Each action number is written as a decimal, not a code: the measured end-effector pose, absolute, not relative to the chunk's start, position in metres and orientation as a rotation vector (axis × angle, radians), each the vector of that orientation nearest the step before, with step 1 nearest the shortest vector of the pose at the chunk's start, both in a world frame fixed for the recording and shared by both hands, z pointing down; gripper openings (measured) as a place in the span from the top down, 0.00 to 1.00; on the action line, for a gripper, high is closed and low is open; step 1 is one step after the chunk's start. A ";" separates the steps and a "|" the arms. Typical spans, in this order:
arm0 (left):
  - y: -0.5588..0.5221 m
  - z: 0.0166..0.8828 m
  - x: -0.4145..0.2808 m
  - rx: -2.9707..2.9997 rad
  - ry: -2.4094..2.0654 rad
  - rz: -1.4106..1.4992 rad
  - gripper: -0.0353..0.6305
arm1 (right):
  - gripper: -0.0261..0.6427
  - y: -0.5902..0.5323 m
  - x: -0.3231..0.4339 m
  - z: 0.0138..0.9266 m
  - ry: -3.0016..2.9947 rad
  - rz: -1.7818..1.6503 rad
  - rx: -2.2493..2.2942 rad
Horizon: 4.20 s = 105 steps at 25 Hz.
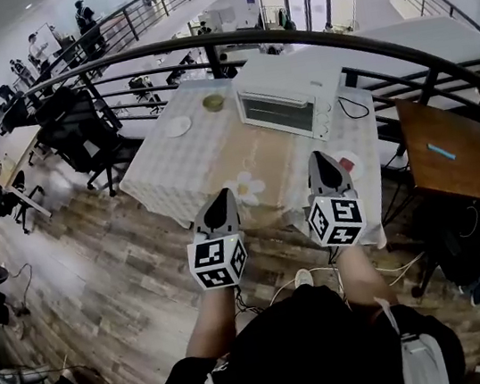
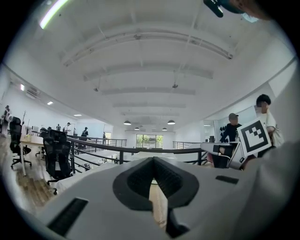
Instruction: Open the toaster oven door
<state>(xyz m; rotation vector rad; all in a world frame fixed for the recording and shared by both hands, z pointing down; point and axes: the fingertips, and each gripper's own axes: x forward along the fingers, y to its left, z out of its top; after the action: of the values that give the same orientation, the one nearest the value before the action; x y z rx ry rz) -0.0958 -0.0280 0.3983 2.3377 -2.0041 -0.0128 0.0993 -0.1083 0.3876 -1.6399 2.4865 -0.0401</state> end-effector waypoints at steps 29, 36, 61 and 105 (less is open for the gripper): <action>-0.289 0.408 -0.073 2.390 -1.854 0.066 0.93 | 0.96 -0.351 0.118 0.403 2.453 -0.095 -1.761; -0.300 0.404 -0.083 2.440 -1.787 0.060 0.93 | 0.83 -0.367 0.131 0.428 2.318 -0.352 -1.879; -0.297 0.423 -0.136 2.358 -1.842 0.126 0.93 | 0.78 -0.492 0.123 0.547 2.098 -1.245 -1.787; -0.281 0.439 -0.142 2.375 -1.766 0.156 0.93 | 0.83 -0.415 0.074 0.602 2.389 -0.887 -2.259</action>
<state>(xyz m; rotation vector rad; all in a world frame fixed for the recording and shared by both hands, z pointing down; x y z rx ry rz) -0.1423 -0.2814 0.4386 2.3750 -1.7664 0.1565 0.0739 -0.4152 0.6016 -2.2591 2.3892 -0.8875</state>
